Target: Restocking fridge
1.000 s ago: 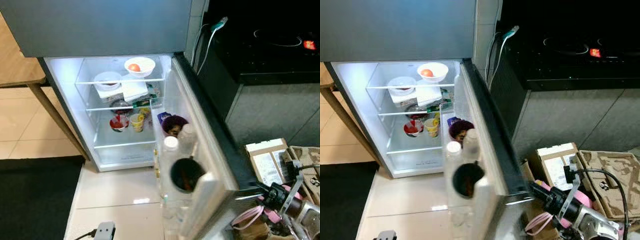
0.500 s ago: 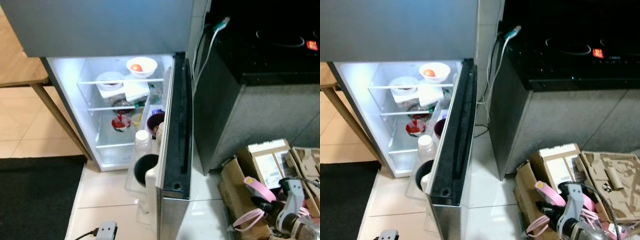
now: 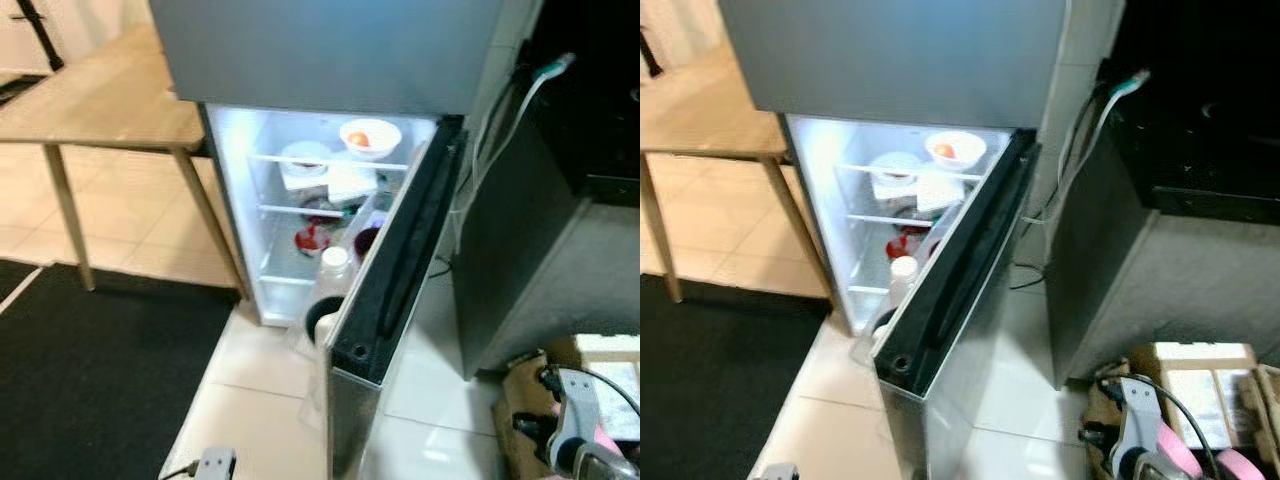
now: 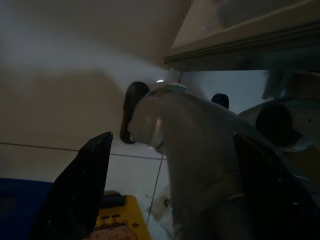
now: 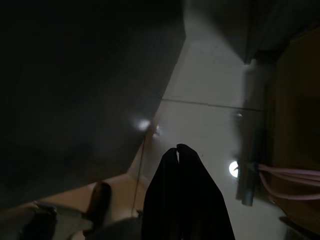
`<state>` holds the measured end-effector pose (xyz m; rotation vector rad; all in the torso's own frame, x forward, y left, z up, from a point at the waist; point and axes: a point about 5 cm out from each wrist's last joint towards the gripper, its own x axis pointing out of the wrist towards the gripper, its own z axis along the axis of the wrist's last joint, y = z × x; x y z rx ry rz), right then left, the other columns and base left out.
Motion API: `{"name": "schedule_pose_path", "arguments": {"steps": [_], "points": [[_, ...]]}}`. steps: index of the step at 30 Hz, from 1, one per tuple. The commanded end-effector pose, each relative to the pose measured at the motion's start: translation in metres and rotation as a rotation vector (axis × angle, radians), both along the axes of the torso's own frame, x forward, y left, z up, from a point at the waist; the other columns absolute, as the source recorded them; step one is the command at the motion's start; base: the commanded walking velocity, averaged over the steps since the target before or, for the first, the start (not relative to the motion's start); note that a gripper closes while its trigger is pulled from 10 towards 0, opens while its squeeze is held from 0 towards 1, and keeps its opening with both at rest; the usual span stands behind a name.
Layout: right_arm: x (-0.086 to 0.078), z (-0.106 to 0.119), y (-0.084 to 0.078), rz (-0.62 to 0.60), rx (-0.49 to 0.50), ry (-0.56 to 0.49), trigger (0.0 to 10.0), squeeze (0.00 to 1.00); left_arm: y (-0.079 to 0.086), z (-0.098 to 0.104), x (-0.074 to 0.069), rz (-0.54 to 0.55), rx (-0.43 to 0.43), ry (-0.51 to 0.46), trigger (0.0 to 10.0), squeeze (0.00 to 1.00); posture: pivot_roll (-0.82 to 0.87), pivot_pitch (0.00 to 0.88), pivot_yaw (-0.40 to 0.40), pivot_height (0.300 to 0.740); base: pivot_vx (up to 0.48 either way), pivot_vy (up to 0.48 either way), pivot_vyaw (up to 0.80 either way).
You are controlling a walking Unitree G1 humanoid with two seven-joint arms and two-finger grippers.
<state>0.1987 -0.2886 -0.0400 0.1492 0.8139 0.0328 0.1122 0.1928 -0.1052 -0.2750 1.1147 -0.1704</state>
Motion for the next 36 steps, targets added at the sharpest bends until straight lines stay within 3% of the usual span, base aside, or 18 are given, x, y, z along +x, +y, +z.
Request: {"name": "schedule_pose_path", "arguments": {"steps": [1,13,22,33,36], "points": [[-0.008,-0.006,0.000,0.010,-0.024,0.044,10.0,0.00,-0.004,-0.002,-0.005,0.000,-0.009,0.023,10.0,0.00,-0.03,0.000,-0.048,0.740,0.000,0.000,0.71],[-0.006,-0.004,0.000,0.042,-0.058,0.047,10.0,0.00,-0.015,-0.003,-0.004,-0.002,-0.021,0.020,10.0,0.00,-0.03,0.000,-0.050,0.740,0.000,0.000,0.71],[0.006,0.001,0.009,0.165,-0.048,0.022,10.0,0.00,-0.016,-0.002,0.001,-0.004,-0.019,0.015,10.0,0.00,-0.03,0.000,-0.049,0.740,0.000,0.000,0.71],[0.043,0.027,0.027,0.403,0.005,-0.104,10.0,0.00,-0.017,-0.002,0.003,0.000,-0.016,0.012,10.0,0.00,-0.03,0.000,-0.051,0.740,0.000,0.000,0.71],[0.060,0.040,0.044,0.561,0.026,-0.157,10.0,0.00,-0.014,-0.002,0.001,0.007,-0.013,0.015,10.0,0.00,-0.03,0.000,-0.055,0.740,0.000,0.000,0.68]]}}
